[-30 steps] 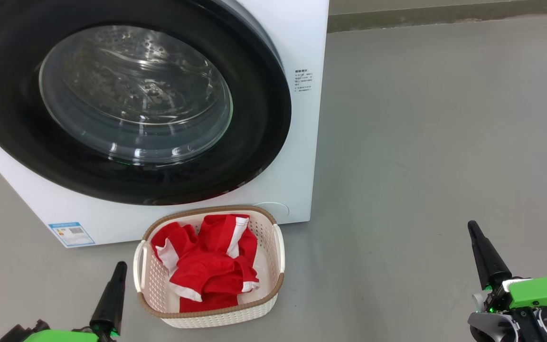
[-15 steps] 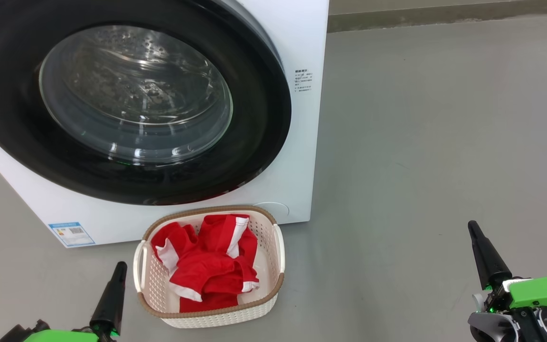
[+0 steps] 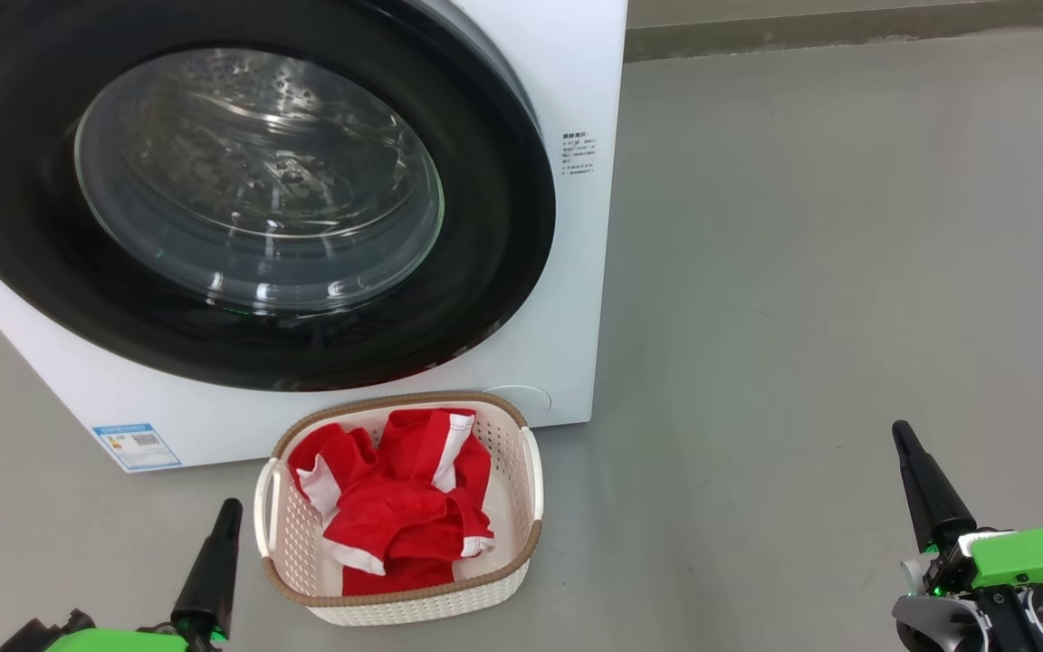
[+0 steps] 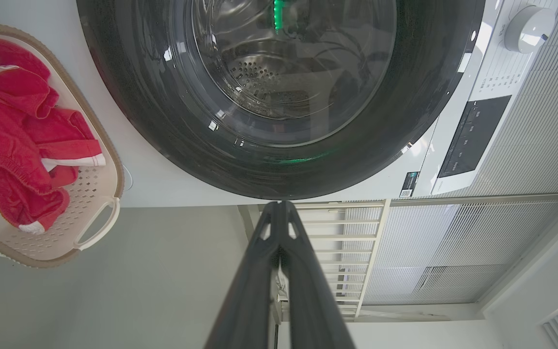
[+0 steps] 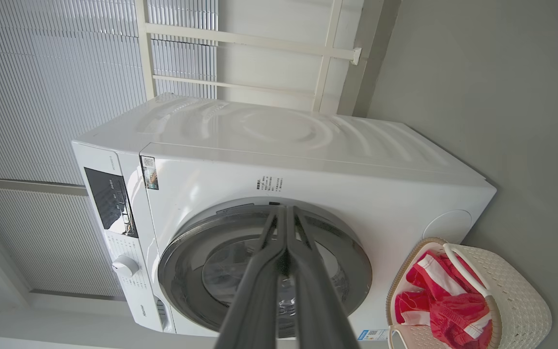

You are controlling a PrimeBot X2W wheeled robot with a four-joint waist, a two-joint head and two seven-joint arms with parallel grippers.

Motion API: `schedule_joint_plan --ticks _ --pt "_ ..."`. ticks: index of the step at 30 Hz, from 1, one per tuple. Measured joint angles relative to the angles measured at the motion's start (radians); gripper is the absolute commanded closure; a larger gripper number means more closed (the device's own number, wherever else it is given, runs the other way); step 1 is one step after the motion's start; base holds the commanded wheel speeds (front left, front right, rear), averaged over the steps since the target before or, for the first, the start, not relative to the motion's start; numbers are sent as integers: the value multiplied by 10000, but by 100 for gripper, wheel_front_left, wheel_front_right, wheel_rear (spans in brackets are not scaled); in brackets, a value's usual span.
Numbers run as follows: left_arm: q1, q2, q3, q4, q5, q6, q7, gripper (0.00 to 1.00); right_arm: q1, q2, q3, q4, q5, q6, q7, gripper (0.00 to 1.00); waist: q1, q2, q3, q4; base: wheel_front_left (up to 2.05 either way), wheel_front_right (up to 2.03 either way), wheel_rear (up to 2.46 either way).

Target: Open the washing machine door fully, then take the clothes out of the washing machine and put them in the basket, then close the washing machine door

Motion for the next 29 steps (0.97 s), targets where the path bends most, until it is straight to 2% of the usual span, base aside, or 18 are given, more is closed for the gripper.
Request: schedule_joint_plan --ticks 29 --pt "0 -2 0 0 0 0 0 100 0 0 0 0 0 0 0 100 0 0 0 0 0 0 0"
